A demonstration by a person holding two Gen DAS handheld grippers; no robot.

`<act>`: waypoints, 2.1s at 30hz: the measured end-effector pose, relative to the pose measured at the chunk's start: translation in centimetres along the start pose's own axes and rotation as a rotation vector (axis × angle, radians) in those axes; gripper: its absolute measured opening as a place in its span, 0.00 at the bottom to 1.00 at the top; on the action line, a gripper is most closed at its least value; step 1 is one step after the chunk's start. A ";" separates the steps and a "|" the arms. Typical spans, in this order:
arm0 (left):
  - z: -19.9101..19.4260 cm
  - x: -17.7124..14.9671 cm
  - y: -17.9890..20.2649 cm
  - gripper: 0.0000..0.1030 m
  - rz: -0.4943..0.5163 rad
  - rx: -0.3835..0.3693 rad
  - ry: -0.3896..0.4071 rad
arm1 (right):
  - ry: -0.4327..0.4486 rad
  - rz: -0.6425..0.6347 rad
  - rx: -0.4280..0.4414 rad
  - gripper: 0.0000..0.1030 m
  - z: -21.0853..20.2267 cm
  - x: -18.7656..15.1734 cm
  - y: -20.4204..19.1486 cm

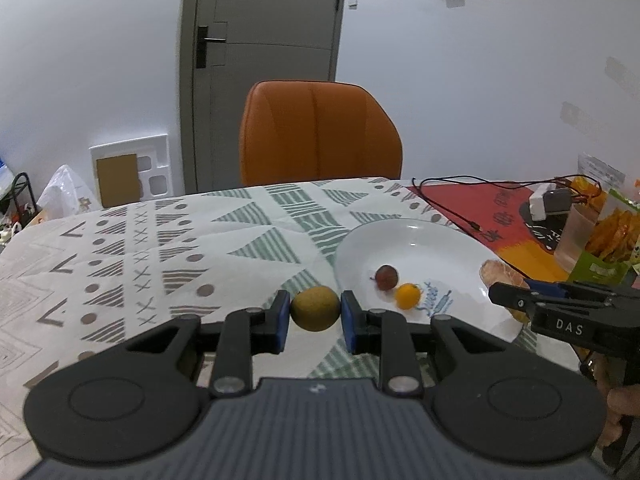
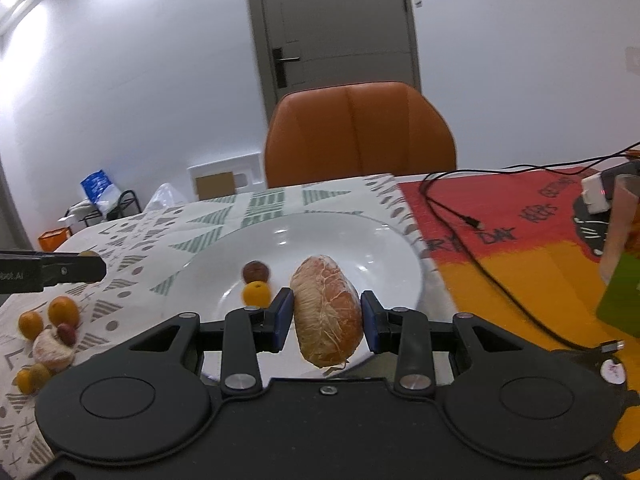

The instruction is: Organize fruits

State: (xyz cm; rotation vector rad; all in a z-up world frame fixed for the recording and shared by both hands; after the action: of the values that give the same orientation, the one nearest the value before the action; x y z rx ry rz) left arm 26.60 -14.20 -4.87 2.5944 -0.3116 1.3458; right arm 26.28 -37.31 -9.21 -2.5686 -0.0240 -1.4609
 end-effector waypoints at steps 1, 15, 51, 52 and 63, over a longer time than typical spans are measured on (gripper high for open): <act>0.2 0.1 0.3 0.25 0.004 -0.002 -0.001 | 0.003 0.007 -0.009 0.34 0.1 0.0 0.3; 1.9 0.6 3.7 0.25 0.051 -0.045 -0.014 | 0.020 0.051 0.000 0.55 -1.5 -0.6 1.1; -0.2 0.0 0.1 0.80 0.012 0.097 -0.005 | 0.000 0.052 0.050 0.92 -2.1 -1.3 -2.1; -0.4 -0.1 -0.3 0.80 0.004 0.103 -0.005 | 0.001 0.050 0.053 0.92 -2.1 -1.3 -2.2; -3.0 -1.3 -4.0 0.82 -0.061 0.170 0.013 | -0.010 0.034 0.104 1.00 -1.8 -1.0 -4.8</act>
State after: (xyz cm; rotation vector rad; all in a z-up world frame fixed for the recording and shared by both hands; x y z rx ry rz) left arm 24.64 -9.42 -4.55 2.7057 -0.1193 1.4258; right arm 23.68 -32.78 -8.46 -2.4814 -0.0558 -1.3968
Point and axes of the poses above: each gripper's, at about its wrist camera, not at the fingertips, and z roughly the way its jaws point, y to its right, x to its top, the point moved 5 cm from there along z, roughly the way its jaws point, and after that the axes turned 2 degrees about -y, right-handed, at the moved point
